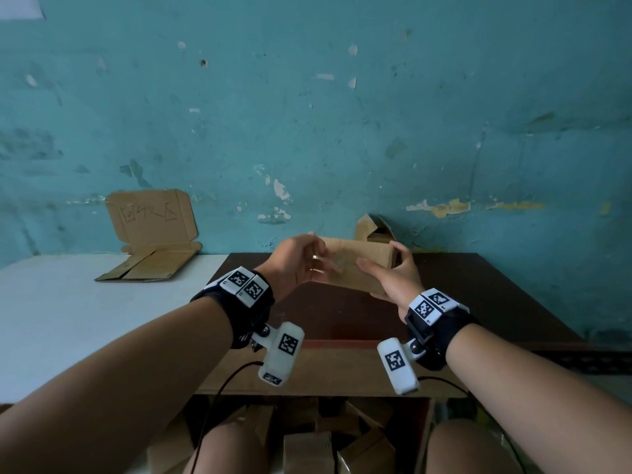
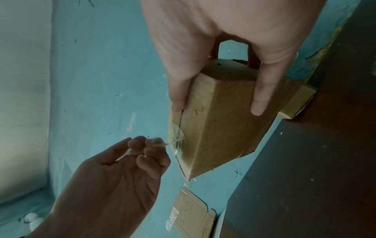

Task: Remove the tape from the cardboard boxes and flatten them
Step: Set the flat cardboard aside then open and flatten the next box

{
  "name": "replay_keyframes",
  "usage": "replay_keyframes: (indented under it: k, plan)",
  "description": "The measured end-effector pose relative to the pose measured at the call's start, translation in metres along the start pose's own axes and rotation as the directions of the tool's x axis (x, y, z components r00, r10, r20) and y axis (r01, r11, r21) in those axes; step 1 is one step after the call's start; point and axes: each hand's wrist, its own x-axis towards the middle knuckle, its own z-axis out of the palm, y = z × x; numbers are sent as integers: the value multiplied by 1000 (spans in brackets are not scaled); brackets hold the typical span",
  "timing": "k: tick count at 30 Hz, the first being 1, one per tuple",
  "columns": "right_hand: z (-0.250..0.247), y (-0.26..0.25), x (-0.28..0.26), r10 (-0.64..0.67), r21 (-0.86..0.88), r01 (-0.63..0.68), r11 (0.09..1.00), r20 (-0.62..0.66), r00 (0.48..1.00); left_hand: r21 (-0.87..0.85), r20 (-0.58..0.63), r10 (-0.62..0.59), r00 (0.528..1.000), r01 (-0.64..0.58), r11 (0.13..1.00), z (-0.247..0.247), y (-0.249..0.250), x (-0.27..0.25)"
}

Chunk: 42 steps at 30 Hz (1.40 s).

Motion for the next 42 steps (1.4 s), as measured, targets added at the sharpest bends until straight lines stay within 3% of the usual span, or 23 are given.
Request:
replay_keyframes:
  k: [3, 5, 7, 9, 12, 15, 19, 25, 28, 32, 38, 42]
  plan:
    - [0, 1, -2, 1, 0, -1, 1000, 19, 1000, -15, -67, -30, 997, 29, 999, 1, -3, 3]
    - [1, 1, -2, 6, 3, -6, 1000, 20, 1000, 213, -84, 21, 996, -2, 977, -2, -7, 6]
    - [3, 1, -3, -11, -16, 11, 1000, 15, 1000, 569, -74, 116, 991, -54, 821, -3, -12, 7]
    - [5, 1, -6, -30, -26, 31, 999, 17, 999, 788, -87, 221, 971, -68, 612, -3, -16, 7]
    - [7, -1, -10, -91, -80, 92, 993, 16, 996, 911, -120, 345, 931, -35, 410, 1, -15, 4]
    - [5, 0, -9, -115, -125, 116, 985, 15, 993, 950, -142, 363, 921, 23, 312, -3, -12, 6]
    - [0, 1, -7, -116, -109, 121, 987, 44, 992, 911, -168, 285, 944, 39, 410, -18, -11, 10]
    - [-12, 6, -4, -27, 25, 26, 999, 71, 997, 683, -276, 195, 941, 49, 729, -38, -12, 9]
    - [-23, 7, -6, 2, 62, -9, 998, 108, 994, 567, -298, 151, 942, 48, 822, -46, -12, 5]
    - [-33, 10, -5, 27, 89, -39, 995, 130, 991, 500, -356, 177, 918, 27, 865, -53, -13, 11]
    - [-41, 10, -5, 25, 107, -42, 993, 159, 987, 562, -373, 246, 895, 7, 827, -50, -18, 15]
    - [-49, 13, -5, 45, 169, -73, 983, 164, 985, 516, -502, 301, 810, 1, 857, -60, -20, 19]
